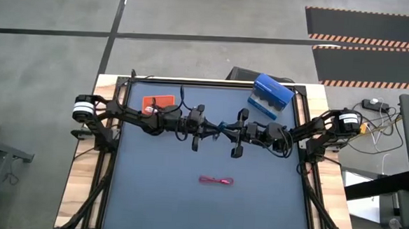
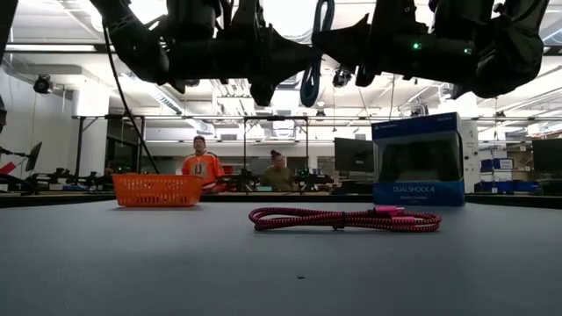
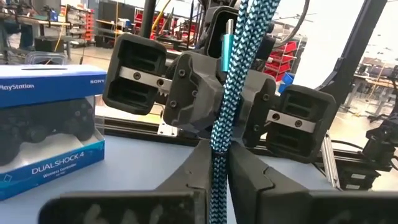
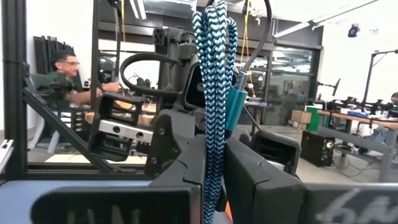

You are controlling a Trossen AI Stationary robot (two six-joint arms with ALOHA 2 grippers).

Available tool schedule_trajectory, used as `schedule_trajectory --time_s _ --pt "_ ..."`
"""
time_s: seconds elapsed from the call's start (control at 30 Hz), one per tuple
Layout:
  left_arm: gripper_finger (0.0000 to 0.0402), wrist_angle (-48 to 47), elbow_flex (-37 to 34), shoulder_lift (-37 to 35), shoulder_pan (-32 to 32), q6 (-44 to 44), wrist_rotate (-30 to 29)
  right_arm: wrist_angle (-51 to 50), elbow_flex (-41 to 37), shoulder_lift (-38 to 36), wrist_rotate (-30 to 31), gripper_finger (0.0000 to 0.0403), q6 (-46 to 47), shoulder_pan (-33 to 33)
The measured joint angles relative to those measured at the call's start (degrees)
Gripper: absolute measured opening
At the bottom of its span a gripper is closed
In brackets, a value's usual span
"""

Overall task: Pick and place USB-C Cables
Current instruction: Put the black blue charger cable into the orange basket

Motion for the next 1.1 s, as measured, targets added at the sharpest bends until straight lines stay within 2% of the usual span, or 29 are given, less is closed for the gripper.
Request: schedule_trajectory --time_s 0.1,0.27,0.47,0.63,0.77,0.97,1.1 --pt "0.0015 -0.10 -0.01 0.00 0.07 -0.04 -0.24 -0.38 0.00 0.00 0.56 0.0039 -0.08 0.01" --pt "0.0015 -0.75 0.00 -0.22 0.04 -0.15 -0.21 -1.07 0.02 0.00 0.85 0.0091 1.70 0.01" --pt "0.0015 -7.99 -0.01 -2.45 0.06 2.13 -2.20 -3.04 0.02 -2.62 0.83 0.0153 4.78 0.01" --pt "0.0014 -16.80 0.01 -6.36 0.04 3.59 -5.11 -10.84 0.00 -7.85 0.80 0.0186 6.20 0.01" --pt "0.0014 -27.33 0.34 -11.12 0.10 6.90 -8.70 -16.43 0.00 -13.09 0.78 0.0196 7.92 0.03" --pt "0.0013 -49.98 2.25 -19.20 1.67 11.33 -14.54 -24.65 0.02 -21.54 0.99 0.0191 9.86 0.03" --pt "0.0013 -61.83 2.81 -24.01 4.43 12.90 -15.49 -31.63 0.07 -26.85 4.83 0.0187 9.24 0.03"
